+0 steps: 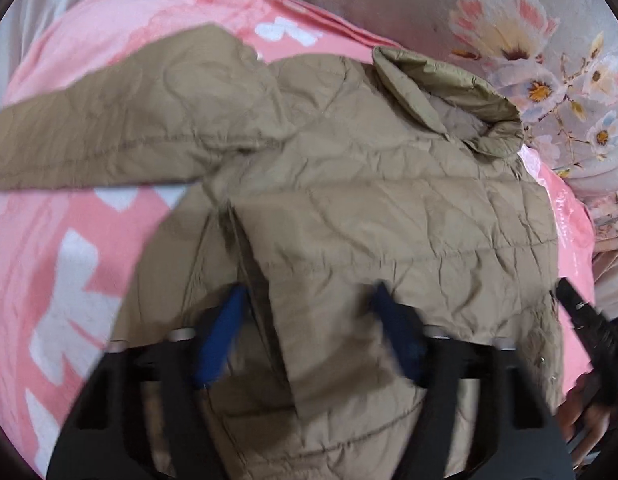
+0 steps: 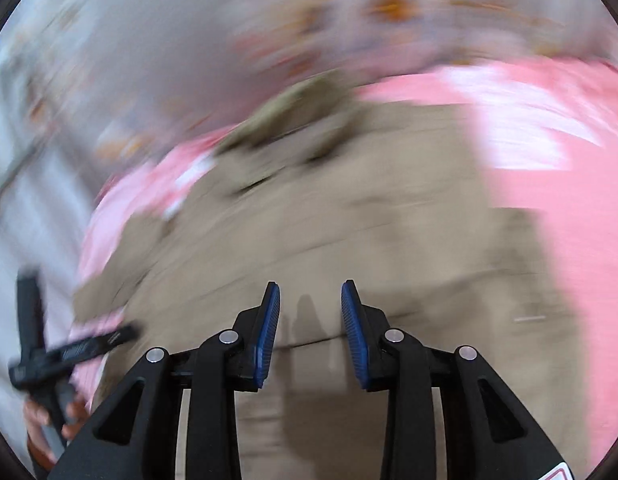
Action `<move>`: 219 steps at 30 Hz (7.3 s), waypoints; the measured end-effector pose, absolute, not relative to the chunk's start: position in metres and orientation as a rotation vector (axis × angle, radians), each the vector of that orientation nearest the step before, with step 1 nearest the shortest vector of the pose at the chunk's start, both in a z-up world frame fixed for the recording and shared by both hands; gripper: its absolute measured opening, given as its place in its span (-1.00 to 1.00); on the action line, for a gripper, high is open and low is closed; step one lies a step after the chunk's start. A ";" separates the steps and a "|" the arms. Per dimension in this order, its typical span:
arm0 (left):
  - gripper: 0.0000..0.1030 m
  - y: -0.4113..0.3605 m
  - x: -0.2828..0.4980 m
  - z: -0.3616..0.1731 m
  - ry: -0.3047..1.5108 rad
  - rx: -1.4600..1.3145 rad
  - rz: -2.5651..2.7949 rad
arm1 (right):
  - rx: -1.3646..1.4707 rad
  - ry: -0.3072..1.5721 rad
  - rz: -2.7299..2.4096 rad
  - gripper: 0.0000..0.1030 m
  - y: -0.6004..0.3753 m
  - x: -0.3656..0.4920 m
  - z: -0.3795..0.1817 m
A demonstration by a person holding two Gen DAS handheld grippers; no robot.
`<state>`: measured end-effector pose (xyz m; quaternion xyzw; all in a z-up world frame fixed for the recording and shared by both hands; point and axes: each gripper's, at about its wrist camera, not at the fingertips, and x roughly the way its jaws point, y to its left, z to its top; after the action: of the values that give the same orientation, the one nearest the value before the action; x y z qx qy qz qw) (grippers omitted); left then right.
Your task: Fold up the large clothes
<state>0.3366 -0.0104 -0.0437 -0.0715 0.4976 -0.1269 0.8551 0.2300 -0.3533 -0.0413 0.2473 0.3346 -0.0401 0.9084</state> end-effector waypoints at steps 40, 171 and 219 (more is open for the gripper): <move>-0.02 -0.082 0.325 0.019 0.776 0.120 -0.207 | 0.247 0.718 -0.176 -0.79 -0.304 0.256 -0.009; -0.65 0.033 0.419 -0.071 0.958 -0.625 -0.259 | 0.381 0.725 -0.321 -0.99 -0.360 0.218 -0.031; -0.30 -0.127 0.367 -0.075 0.788 0.106 -0.272 | 0.293 0.830 -0.137 -1.00 -0.304 0.272 -0.091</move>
<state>0.3673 -0.1266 -0.0748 0.0514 0.3827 -0.1320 0.9129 0.2719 -0.3044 -0.0909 0.1419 0.4013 -0.0661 0.9024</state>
